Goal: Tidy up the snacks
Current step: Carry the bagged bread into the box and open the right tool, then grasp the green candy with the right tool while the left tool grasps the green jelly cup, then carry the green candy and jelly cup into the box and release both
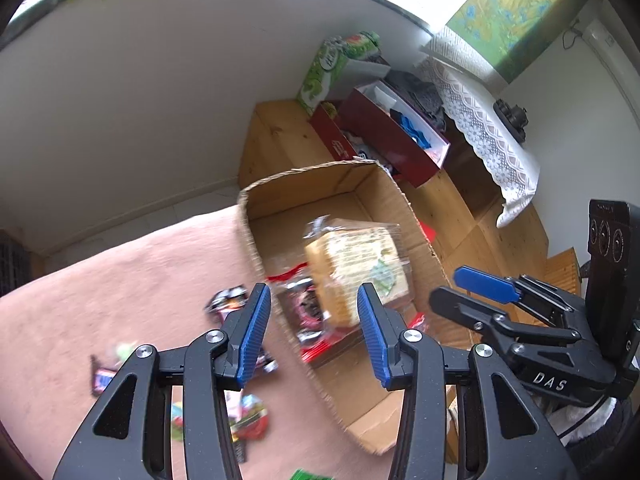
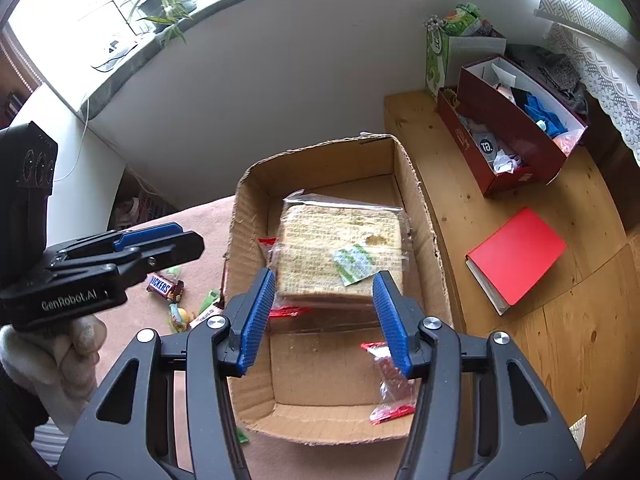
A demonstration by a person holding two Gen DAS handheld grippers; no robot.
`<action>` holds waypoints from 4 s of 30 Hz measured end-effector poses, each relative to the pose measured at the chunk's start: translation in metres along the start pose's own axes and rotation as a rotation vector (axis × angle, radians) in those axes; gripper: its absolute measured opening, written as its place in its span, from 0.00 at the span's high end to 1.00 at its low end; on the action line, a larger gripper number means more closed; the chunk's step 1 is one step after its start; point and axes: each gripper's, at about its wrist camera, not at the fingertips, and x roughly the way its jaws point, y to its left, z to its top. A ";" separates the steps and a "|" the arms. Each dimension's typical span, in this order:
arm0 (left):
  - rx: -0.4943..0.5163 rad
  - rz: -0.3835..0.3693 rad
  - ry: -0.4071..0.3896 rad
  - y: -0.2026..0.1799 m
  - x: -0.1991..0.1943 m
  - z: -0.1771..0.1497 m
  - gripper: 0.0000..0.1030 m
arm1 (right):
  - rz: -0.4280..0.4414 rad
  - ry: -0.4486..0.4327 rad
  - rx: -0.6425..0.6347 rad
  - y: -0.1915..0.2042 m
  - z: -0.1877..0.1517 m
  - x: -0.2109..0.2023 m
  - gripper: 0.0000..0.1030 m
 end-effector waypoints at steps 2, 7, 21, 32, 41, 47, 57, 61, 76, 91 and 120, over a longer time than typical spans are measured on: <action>-0.005 0.005 -0.001 0.008 -0.011 -0.006 0.59 | -0.009 -0.018 -0.023 0.009 -0.008 -0.007 0.48; -0.002 0.048 -0.001 0.036 -0.036 -0.025 0.59 | -0.008 -0.052 -0.077 0.035 -0.037 -0.023 0.48; -0.129 0.068 0.097 0.097 -0.046 -0.110 0.59 | 0.038 0.071 -0.218 0.111 -0.133 -0.007 0.37; -0.133 0.127 0.124 0.095 -0.015 -0.122 0.56 | -0.015 0.195 -0.225 0.118 -0.181 0.040 0.37; -0.058 0.175 0.148 0.083 0.010 -0.115 0.56 | -0.055 0.223 -0.225 0.117 -0.185 0.064 0.37; -0.050 0.188 0.164 0.084 0.021 -0.105 0.56 | -0.064 0.241 -0.236 0.118 -0.182 0.072 0.38; -0.008 0.225 0.179 0.076 0.029 -0.106 0.59 | -0.116 0.256 -0.292 0.132 -0.186 0.087 0.51; -0.001 0.238 0.175 0.074 0.033 -0.104 0.64 | -0.114 0.261 -0.287 0.136 -0.185 0.090 0.72; -0.020 0.222 0.140 0.082 0.016 -0.110 0.69 | -0.020 0.241 -0.180 0.130 -0.171 0.074 0.79; -0.009 0.178 0.096 0.084 -0.019 -0.114 0.69 | 0.008 0.104 -0.104 0.113 -0.127 0.017 0.79; 0.145 0.021 0.091 -0.037 0.025 -0.060 0.69 | -0.162 0.015 0.050 0.010 -0.071 -0.002 0.78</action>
